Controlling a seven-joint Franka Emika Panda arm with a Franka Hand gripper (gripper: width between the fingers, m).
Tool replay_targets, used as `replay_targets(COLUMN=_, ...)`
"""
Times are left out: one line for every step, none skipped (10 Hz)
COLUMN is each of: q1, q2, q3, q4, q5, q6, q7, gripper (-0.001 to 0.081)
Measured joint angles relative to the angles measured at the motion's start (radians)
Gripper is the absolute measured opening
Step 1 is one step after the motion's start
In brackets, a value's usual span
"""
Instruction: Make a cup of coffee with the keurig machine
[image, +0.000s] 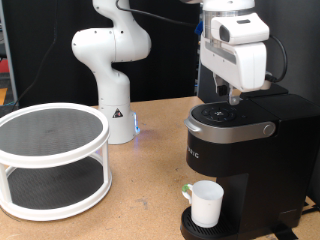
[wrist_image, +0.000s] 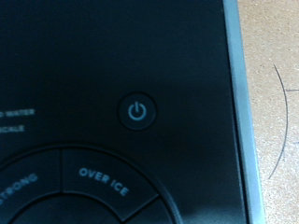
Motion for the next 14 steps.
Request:
replay_targets(q1=0.000, q2=-0.008, q3=0.001, q4=-0.022, q5=0.000, q6=0.033, q7=0.011, gripper=0.0372)
replay_targets(q1=0.000, q2=-0.016, q3=0.003, q4=-0.044, q5=0.000, q6=0.057, q7=0.016, gripper=0.0237)
replay_targets(q1=0.001, q2=-0.022, q3=0.006, q4=-0.061, q5=0.000, q6=0.076, q7=0.019, gripper=0.0237)
replay_targets(q1=0.001, q2=-0.029, q3=0.010, q4=-0.077, q5=0.000, q6=0.086, q7=0.022, gripper=0.0068)
replay_targets(q1=0.001, q2=-0.034, q3=0.014, q4=-0.091, q5=0.000, q6=0.092, q7=0.028, gripper=0.0022)
replay_targets(q1=0.001, q2=-0.037, q3=0.019, q4=-0.102, q5=-0.002, q6=0.096, q7=0.036, gripper=0.0022)
replay_targets(q1=0.001, q2=-0.038, q3=0.024, q4=-0.111, q5=-0.013, q6=0.103, q7=0.050, gripper=0.0004)
replay_targets(q1=0.001, q2=-0.037, q3=0.029, q4=-0.119, q5=-0.029, q6=0.107, q7=0.071, gripper=0.0004)
replay_targets(q1=0.001, q2=-0.036, q3=0.035, q4=-0.126, q5=-0.043, q6=0.109, q7=0.090, gripper=0.0002)
replay_targets(q1=0.001, q2=-0.034, q3=0.040, q4=-0.130, q5=-0.050, q6=0.110, q7=0.101, gripper=0.0002)
replay_targets(q1=0.001, q2=-0.034, q3=0.041, q4=-0.132, q5=-0.054, q6=0.110, q7=0.110, gripper=0.0002)
replay_targets(q1=0.001, q2=-0.034, q3=0.041, q4=-0.132, q5=-0.054, q6=0.110, q7=0.112, gripper=0.0002)
replay_targets(q1=0.001, q2=-0.034, q3=0.041, q4=-0.132, q5=-0.054, q6=0.110, q7=0.113, gripper=0.0002)
replay_targets(q1=0.001, q2=-0.034, q3=0.041, q4=-0.132, q5=-0.056, q6=0.106, q7=0.119, gripper=0.0002)
